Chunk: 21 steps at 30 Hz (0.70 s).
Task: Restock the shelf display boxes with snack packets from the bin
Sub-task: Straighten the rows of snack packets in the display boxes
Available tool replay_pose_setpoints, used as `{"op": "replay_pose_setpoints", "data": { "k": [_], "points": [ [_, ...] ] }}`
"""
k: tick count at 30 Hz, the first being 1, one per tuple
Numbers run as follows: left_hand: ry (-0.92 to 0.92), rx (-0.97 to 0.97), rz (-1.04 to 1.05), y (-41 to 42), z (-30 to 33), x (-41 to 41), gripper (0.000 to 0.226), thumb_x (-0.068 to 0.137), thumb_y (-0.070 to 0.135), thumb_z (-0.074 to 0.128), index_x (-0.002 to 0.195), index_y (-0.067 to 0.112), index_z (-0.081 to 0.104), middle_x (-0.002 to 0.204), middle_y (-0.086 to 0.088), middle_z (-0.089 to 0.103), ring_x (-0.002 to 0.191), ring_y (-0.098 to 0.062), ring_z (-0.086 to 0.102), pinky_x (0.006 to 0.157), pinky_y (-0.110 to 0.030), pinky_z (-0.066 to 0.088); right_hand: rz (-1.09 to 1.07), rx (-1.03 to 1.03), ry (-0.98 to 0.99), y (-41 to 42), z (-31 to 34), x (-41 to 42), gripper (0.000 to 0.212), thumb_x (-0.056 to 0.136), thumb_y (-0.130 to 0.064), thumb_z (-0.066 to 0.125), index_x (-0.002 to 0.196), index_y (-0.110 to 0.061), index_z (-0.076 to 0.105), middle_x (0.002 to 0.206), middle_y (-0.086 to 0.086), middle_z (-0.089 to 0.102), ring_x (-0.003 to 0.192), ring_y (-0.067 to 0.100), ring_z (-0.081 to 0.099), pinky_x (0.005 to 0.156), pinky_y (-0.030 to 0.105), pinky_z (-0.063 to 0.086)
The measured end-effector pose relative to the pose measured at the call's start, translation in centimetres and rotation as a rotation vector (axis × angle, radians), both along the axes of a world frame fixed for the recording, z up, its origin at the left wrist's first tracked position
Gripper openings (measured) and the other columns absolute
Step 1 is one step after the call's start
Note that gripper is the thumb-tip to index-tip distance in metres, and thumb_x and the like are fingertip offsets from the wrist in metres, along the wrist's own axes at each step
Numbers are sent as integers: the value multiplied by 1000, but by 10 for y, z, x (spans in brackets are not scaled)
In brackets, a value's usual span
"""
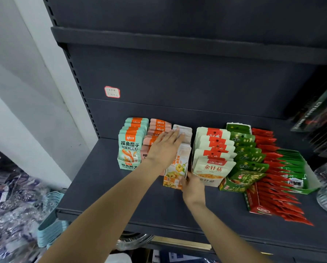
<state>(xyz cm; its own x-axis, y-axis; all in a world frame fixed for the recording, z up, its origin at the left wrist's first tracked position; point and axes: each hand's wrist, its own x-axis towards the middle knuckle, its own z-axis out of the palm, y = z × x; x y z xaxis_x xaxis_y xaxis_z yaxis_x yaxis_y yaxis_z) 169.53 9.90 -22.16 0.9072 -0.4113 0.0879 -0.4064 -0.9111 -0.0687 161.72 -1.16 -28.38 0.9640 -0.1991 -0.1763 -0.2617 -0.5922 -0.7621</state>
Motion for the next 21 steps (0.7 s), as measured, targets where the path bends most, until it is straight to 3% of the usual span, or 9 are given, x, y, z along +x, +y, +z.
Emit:
{"op": "replay_pose_setpoints", "data": {
  "k": [5, 8, 10, 12, 16, 21],
  "points": [
    [-1, -88, 4, 1, 8, -2, 68, 97, 22, 46, 150, 21, 3, 159, -5, 1, 146, -20, 4, 117, -36, 5, -19, 45, -95, 0, 2, -9, 26, 93, -15, 57, 119, -12, 57, 108, 5, 66, 100, 20, 61, 82, 31, 50],
    [-64, -134, -62, 13, 4, -22, 69, 96, 33, 47, 150, 21, 6, 159, -1, 6, 146, -18, 6, 116, -31, 0, 51, 67, -138, -7, 7, -20, 35, 93, -11, 56, 128, -16, 53, 106, -4, 65, 100, 9, 61, 77, 16, 44],
    [-60, -88, -76, 23, -5, -33, 81, 92, 45, 51, 150, 21, 1, 159, -1, 3, 146, -17, -1, 115, -31, -7, 89, 47, -138, -10, 9, -22, 41, 93, -8, 55, 133, -17, 50, 107, -6, 63, 98, 4, 58, 74, 9, 39],
    [-56, -3, -74, 29, -13, -39, 96, 85, 55, 56, 150, 20, -5, 159, -3, -4, 146, -19, -8, 112, -33, -13, 83, 5, -127, -11, 6, -19, 44, 93, -7, 55, 135, -17, 48, 111, -2, 64, 100, 10, 60, 78, 13, 41],
    [-74, 87, -53, 26, -19, -38, 105, 81, 53, 62, 149, 17, -10, 158, -6, -7, 146, -24, -7, 113, -37, -12, 10, -68, -144, -7, -3, -12, 41, 94, -11, 53, 133, -24, 50, 102, 4, 69, 92, 24, 65, 79, 37, 53],
    [-70, 94, -9, 21, -23, -27, 107, 79, 53, 65, 149, 17, -7, 159, -6, -3, 146, -23, 2, 117, -39, 2, -27, -152, -146, -2, -5, -2, 39, 97, -15, 47, 135, -22, 48, 111, 7, 67, 101, 28, 63, 80, 37, 51]
  ]
}}
